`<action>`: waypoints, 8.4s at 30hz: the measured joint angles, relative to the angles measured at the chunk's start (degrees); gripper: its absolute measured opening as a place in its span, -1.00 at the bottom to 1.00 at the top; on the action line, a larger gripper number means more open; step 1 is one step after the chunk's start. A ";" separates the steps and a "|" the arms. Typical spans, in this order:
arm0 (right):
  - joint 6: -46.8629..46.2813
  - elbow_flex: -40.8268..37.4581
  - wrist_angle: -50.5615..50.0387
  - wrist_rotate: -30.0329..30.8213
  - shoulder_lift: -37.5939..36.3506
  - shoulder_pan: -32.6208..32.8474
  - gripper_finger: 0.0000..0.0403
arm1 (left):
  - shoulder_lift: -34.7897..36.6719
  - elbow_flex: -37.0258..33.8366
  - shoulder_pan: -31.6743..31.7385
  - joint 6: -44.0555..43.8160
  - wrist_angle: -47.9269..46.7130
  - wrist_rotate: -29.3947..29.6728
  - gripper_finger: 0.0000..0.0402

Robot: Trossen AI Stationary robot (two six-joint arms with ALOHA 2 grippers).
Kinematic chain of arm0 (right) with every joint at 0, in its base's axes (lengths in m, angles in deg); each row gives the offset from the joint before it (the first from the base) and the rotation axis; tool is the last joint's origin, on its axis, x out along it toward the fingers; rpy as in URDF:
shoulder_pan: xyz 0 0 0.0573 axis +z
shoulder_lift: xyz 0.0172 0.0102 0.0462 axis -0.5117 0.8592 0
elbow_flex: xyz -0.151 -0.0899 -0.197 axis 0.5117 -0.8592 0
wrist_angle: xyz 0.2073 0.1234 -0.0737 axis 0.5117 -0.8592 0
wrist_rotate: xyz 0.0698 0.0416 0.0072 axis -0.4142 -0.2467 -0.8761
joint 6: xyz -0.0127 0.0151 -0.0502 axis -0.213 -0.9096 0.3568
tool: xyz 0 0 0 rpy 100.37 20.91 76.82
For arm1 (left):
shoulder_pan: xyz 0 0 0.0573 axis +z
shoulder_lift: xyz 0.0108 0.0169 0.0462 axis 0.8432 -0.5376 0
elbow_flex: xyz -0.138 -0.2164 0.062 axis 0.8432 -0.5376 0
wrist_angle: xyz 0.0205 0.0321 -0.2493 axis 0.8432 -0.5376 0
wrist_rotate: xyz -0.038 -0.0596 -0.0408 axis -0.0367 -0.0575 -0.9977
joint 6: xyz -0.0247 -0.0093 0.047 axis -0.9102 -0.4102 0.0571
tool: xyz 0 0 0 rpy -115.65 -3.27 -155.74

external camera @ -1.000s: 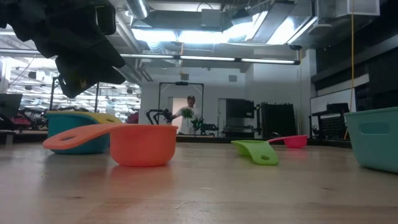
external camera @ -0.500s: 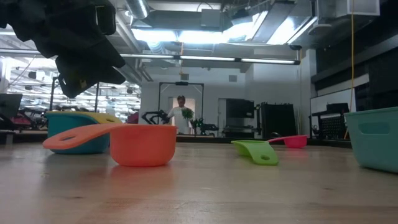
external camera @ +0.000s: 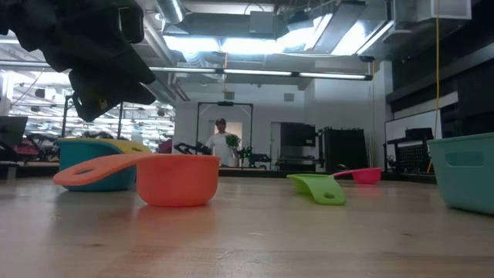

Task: Nest measuring cups in basket
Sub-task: Stack the dark blue measuring nest cup into the yellow measuring nest cup

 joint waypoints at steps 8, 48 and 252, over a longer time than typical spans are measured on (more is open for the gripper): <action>-0.02 3.11 0.20 -0.54 0.33 -0.95 -0.28 | 0.00 0.00 -0.01 0.00 0.00 0.00 -0.45; 44.12 30.83 16.33 42.45 0.03 -10.29 -0.28 | -0.02 -0.02 -0.95 16.37 14.77 0.90 -0.45; 11.91 -47.70 62.70 29.20 -50.24 -4.28 0.03 | 8.41 30.82 15.95 -12.60 -83.05 -18.09 -0.86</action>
